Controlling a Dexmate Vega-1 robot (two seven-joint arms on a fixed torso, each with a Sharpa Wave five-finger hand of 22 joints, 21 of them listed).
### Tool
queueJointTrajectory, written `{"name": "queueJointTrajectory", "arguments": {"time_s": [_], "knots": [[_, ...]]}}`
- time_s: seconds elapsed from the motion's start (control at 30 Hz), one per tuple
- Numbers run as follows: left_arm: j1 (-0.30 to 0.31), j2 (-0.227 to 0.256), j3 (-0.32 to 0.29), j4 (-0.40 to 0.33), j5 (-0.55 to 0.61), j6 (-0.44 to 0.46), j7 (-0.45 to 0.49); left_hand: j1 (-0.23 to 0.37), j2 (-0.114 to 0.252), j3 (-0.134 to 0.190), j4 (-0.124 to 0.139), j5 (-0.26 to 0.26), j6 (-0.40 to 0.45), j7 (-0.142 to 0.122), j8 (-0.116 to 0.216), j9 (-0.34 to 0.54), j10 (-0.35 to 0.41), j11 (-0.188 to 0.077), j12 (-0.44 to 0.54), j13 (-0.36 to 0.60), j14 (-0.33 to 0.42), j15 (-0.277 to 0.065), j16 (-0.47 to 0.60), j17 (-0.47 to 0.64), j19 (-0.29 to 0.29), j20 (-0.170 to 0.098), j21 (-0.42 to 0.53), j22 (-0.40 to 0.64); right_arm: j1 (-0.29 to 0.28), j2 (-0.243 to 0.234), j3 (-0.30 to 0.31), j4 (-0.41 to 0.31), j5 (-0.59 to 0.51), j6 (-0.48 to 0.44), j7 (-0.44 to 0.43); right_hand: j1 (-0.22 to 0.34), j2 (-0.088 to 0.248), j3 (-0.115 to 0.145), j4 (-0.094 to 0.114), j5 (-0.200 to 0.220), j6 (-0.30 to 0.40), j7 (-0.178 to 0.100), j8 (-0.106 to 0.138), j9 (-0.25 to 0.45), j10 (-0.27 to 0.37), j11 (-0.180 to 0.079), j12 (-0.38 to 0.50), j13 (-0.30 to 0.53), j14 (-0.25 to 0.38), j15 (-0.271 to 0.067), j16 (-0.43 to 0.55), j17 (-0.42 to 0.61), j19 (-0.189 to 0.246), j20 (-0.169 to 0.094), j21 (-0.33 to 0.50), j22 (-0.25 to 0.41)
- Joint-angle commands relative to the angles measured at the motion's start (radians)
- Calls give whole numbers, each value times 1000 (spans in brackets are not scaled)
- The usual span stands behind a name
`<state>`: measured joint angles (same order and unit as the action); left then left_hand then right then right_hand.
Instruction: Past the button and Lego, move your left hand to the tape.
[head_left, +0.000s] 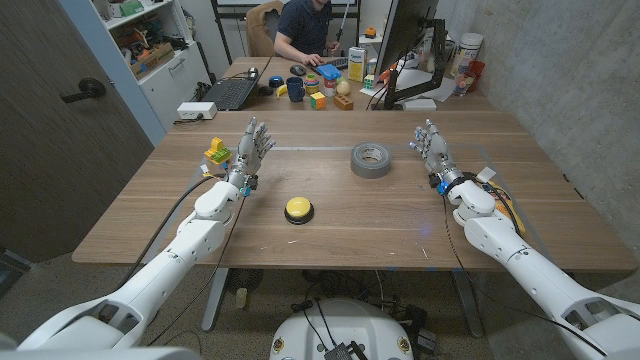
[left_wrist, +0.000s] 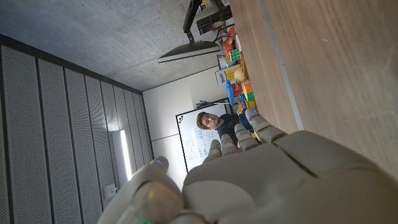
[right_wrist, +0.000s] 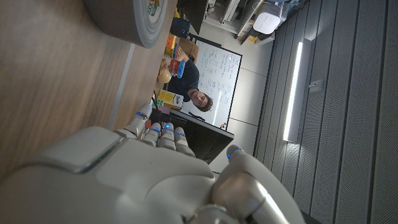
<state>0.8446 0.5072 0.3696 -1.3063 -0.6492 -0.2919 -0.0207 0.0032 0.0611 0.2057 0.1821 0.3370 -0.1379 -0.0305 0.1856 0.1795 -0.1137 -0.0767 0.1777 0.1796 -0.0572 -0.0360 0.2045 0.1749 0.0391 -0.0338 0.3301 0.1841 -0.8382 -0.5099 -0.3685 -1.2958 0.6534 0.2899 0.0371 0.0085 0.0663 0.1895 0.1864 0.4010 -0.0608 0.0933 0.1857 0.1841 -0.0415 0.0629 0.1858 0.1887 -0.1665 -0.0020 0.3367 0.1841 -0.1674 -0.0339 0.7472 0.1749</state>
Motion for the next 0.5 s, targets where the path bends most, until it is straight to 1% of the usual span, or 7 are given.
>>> {"name": "queueJointTrajectory", "arguments": {"time_s": [0.03,0.13,0.23,0.33,0.4,0.47,0.5], "knots": [[2,-12,-2,2,17,-25,26,2,91,4,-1,6,-1,-7,7,3,0,-7,9,2,-5,-10,7,5,9,-24,4,3,2,1,3,8,7,4,7,-1,111,4,2,3,-1,6,6,5,3,8,7,5,-14,-1,4,5,-65,-18,4,5],[3,-21,-3,3,32,-35,55,3,91,3,-1,7,19,-23,13,2,14,-15,13,1,8,-15,12,5,23,-17,6,3,2,0,4,10,8,5,8,0,111,3,2,3,-1,6,6,5,4,8,7,5,-13,-1,4,5,-63,-19,2,5],[2,-35,-2,12,66,-67,97,7,88,-1,-5,9,62,-65,23,3,53,-20,20,2,42,-21,19,3,57,50,9,2,2,0,5,11,8,6,8,-1,112,3,2,3,-5,7,4,5,0,10,5,5,-17,-1,1,5,-66,-19,-2,5],[-1,-44,-2,21,93,-97,124,13,78,-5,-10,10,85,-100,26,3,82,-27,25,2,57,-20,21,2,70,70,7,0,2,0,5,12,10,5,9,-1,112,3,2,3,-1,6,6,5,5,8,7,5,-13,-2,2,5,-61,-20,-2,5],[-5,-43,-2,22,108,-106,134,20,62,-9,-19,10,88,-131,23,2,87,-31,22,2,62,-22,20,2,70,81,0,-1,4,2,5,16,10,7,11,-1,112,3,2,3,0,6,6,5,4,7,7,5,-12,-2,2,5,-61,-20,-4,5],[-13,-46,-1,30,122,-120,141,29,39,-18,-29,11,87,-162,18,2,88,-36,17,2,63,-5,17,2,67,97,-9,-3,6,3,5,19,11,8,14,-1,112,3,2,3,-1,6,6,5,4,9,7,5,-13,-2,1,5,-61,-20,-7,5],[-17,-46,0,33,130,-124,145,30,35,-19,-31,11,87,-168,17,2,88,-39,17,2,63,-5,17,2,68,97,-10,-3,6,4,5,21,12,9,15,-1,112,3,2,3,0,6,6,5,5,9,7,5,-12,-2,1,5,-60,-20,-7,5]]}}
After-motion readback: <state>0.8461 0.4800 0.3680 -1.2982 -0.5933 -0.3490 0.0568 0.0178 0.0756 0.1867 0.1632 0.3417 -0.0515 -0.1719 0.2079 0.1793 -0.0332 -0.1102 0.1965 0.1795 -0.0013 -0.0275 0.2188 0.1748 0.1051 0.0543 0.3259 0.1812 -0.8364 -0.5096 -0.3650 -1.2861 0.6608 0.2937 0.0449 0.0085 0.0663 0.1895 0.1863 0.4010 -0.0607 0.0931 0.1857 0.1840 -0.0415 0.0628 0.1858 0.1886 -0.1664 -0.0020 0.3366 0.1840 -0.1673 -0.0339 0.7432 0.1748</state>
